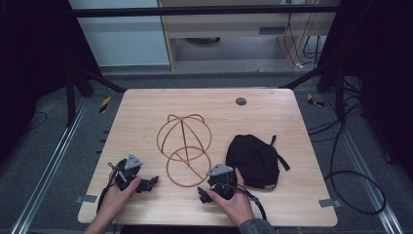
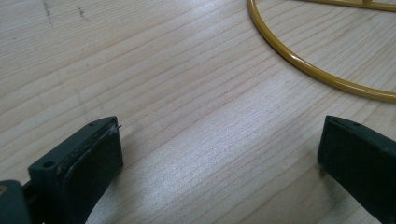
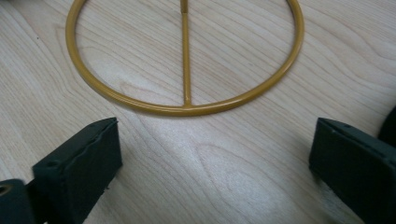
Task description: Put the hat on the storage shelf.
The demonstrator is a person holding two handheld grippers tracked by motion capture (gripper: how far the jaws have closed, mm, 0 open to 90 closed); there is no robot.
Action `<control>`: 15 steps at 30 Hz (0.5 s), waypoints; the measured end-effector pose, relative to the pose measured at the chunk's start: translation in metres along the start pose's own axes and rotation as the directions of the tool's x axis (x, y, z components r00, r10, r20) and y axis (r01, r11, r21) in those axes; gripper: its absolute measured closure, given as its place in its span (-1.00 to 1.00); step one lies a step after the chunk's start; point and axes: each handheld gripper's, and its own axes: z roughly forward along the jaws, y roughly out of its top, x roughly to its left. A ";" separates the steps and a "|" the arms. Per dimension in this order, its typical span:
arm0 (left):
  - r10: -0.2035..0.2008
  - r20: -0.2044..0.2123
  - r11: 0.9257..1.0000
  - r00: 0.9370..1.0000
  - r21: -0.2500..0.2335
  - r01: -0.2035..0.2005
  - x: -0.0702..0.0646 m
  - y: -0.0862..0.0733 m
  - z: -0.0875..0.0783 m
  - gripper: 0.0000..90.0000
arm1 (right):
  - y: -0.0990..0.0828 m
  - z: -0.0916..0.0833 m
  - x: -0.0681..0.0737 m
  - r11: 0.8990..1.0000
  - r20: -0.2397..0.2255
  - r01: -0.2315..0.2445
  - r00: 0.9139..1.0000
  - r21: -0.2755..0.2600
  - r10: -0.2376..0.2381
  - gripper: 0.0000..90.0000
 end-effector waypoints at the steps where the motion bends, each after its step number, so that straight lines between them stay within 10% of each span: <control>1: 0.000 0.000 1.000 1.000 0.000 0.000 0.000 0.000 0.000 -1.00 | 0.001 -0.001 -0.001 1.000 0.006 -0.005 1.000 0.014 0.005 -0.88; 15: -0.006 -0.002 1.000 1.000 0.018 0.006 -0.001 0.000 -0.002 -1.00 | 0.027 -0.059 -0.010 0.986 0.160 0.115 0.978 0.122 -0.134 -0.72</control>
